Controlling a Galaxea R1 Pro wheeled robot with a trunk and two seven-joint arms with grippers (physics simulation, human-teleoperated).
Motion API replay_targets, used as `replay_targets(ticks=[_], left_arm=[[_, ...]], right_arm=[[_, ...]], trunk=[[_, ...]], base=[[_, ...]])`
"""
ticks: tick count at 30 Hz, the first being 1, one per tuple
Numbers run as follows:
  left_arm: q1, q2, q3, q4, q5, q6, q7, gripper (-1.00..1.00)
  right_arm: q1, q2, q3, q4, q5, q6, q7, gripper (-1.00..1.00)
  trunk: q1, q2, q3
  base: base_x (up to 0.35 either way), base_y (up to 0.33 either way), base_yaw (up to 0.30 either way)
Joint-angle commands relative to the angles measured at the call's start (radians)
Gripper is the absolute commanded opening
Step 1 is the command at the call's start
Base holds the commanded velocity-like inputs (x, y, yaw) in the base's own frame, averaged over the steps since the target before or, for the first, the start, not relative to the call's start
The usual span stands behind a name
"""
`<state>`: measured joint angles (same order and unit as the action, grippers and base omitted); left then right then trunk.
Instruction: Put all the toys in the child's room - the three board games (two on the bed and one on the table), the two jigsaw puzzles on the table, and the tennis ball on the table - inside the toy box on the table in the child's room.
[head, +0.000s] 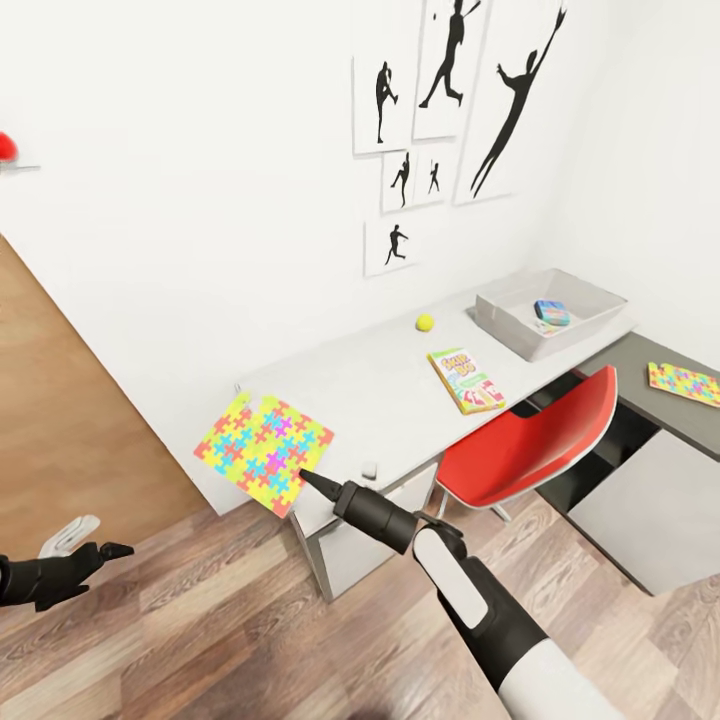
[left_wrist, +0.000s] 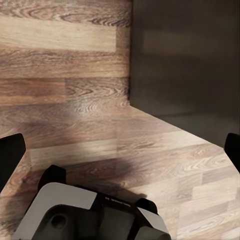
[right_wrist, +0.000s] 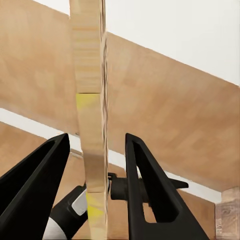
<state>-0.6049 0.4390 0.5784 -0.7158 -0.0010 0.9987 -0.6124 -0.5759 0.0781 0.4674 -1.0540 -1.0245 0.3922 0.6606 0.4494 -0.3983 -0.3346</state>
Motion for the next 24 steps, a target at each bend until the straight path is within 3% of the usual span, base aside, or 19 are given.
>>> replay_targets(ticks=[1,9,24], left_arm=[[-0.001,0.000,0.003,0.000,-0.001,0.007,-0.003,1.00],[-0.001,0.000,0.003,0.000,-0.002,0.006,-0.047,1.00],[-0.001,0.003,0.002,-0.001,-0.002,0.006,-0.052,1.00]], right_arm=[[-0.001,0.000,0.004,0.000,-0.008,0.008,-0.001,-1.00],[-0.001,0.000,0.011,0.000,-0.001,0.007,-0.002,-1.00],[-0.001,0.000,0.011,0.000,0.000,0.007,-0.003,-1.00]], trunk=[[0.001,-0.002,0.000],[0.001,-0.002,0.013],[0.001,-0.002,0.038]], base=[[0.000,0.000,0.000],[0.000,0.000,0.000],[0.000,0.000,0.000]])
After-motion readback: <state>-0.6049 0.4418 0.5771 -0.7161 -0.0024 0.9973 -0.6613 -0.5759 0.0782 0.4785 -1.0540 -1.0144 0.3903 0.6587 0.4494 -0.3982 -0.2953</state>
